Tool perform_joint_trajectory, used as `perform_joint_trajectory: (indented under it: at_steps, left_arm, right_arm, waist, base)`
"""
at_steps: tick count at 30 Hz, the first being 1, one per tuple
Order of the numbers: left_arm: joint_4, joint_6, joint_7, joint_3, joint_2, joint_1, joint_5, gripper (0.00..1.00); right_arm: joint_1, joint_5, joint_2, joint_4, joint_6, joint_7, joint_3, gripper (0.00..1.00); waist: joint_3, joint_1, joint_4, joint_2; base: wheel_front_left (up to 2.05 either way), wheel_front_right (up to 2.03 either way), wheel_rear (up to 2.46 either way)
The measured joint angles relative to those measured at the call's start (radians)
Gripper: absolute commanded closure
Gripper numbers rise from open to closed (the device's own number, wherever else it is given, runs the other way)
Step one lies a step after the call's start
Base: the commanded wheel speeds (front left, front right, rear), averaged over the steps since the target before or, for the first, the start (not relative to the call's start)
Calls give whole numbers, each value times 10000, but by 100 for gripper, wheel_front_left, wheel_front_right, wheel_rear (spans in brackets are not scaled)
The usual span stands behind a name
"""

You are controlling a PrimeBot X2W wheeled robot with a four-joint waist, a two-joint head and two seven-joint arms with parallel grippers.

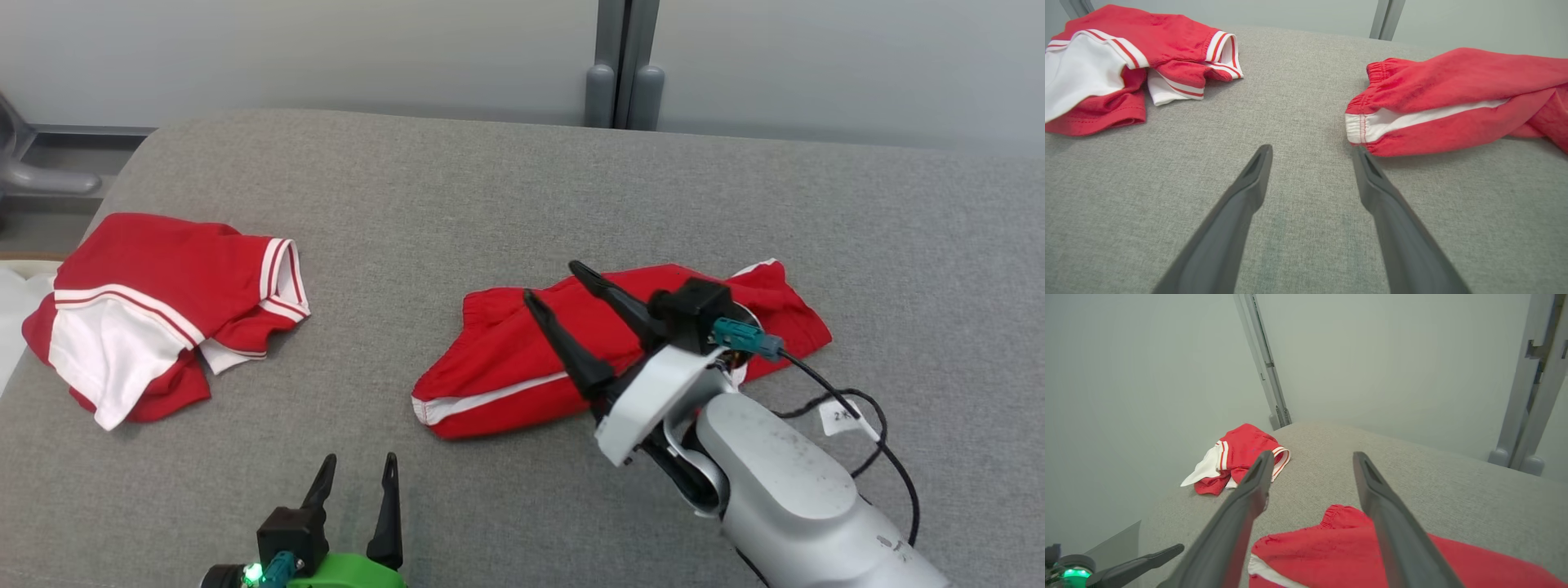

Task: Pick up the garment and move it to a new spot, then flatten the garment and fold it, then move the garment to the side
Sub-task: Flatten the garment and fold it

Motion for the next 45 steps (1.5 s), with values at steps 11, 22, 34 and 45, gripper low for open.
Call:
perform_joint_trajectory:
  at_steps: [11, 22, 34, 45]
  left_arm:
    - [-148, 25, 0, -12, -2, -51, 48, 0]
    - [-238, 19, 0, -128, -2, -229, 75, 0]
    - [-249, -15, 0, -157, -2, -314, 161, 0]
    - [-305, 4, 0, -88, -2, -311, 205, 0]
  right_arm:
    - [2236, -2010, -263, 995, 0, -13, -3576, 0]
    - [2841, -2763, -50, 1392, 0, -13, -5193, 28]
    - [2846, -2188, -13, 1749, 0, -13, -4922, 100]
    - [2760, -2301, -8, 1603, 0, -13, -5405, 100]
  waist:
    - [175, 0, -245, 0]
    - [537, 0, -144, 0]
    - [586, 0, 81, 0]
    - [598, 0, 48, 0]
  base:
    - [0, 0, 0]
    - [0, 0, 0]
    - [0, 0, 0]
    - [0, 0, 0]
